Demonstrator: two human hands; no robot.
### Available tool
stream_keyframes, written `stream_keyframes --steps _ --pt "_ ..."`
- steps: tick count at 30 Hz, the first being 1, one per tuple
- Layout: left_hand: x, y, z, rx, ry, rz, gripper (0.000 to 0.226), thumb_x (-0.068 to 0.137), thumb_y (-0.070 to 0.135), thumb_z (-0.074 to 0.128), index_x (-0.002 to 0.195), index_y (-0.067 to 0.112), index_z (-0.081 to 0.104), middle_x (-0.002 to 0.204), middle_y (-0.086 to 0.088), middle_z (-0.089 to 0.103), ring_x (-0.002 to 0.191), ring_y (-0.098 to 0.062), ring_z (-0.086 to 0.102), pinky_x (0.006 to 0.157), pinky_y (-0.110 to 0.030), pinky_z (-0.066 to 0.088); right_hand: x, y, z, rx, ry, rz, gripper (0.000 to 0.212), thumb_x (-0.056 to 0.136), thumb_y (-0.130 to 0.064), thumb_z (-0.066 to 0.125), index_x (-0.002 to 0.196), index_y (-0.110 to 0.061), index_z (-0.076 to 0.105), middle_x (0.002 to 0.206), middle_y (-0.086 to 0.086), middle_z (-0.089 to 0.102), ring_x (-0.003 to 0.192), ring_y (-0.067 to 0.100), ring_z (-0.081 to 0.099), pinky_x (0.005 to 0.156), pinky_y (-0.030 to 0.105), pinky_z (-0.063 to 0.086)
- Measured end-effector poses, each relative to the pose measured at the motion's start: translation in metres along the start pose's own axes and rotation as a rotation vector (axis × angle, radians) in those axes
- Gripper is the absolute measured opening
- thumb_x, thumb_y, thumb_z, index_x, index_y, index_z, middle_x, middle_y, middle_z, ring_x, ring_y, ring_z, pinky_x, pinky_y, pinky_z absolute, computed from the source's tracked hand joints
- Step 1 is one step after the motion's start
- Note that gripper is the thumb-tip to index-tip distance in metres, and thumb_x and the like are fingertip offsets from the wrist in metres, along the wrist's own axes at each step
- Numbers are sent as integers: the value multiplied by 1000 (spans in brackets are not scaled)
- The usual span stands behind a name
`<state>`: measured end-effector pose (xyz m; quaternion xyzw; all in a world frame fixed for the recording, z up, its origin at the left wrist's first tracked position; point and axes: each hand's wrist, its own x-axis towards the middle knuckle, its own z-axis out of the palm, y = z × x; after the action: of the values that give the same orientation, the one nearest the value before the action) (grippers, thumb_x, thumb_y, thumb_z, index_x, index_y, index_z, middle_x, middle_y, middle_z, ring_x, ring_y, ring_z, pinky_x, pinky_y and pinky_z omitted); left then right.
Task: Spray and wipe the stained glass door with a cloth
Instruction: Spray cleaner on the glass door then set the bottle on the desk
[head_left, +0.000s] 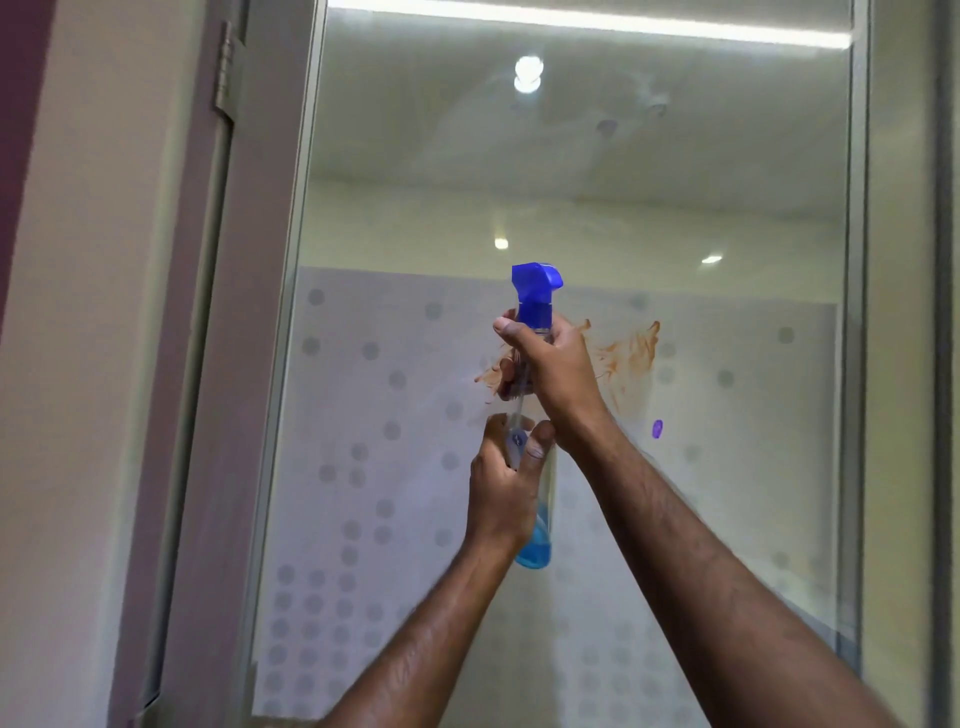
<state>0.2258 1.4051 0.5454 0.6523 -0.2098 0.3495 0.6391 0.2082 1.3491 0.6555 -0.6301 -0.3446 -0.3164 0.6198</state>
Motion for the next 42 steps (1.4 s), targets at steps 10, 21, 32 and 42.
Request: stream_keyframes --steps 10,21,32,42 --pt "6 7 7 -24 13 -6 100 63 98 35 137 32 47 126 5 65 110 -21 67 99 -43 58 8 0 -7 -91 54 -23 23 101 -22 63 105 -1 56 61 6 58 49 18 59 56 36 57" --pt "5 20 44 -70 -143 -17 91 67 88 38 131 24 50 119 3 65 104 -18 67 96 -40 59 4 -11 -53 -126 197 -8 20 100 -25 64 106 -7 57 60 4 58 50 20 60 56 36 57" --pt "-15 22 102 -117 -326 -56 83 82 82 40 140 23 46 132 6 59 114 -15 61 98 -35 54 -15 -17 -113 -180 348 100 16 97 -22 63 96 -8 54 55 4 54 44 20 54 52 32 54" --pt "-51 10 124 -167 -384 -87 85 71 87 37 122 21 52 113 -3 66 98 -19 67 93 -39 60 -50 -12 -136 -194 382 141 18 98 -17 62 109 -4 58 58 6 53 48 20 54 56 36 56"
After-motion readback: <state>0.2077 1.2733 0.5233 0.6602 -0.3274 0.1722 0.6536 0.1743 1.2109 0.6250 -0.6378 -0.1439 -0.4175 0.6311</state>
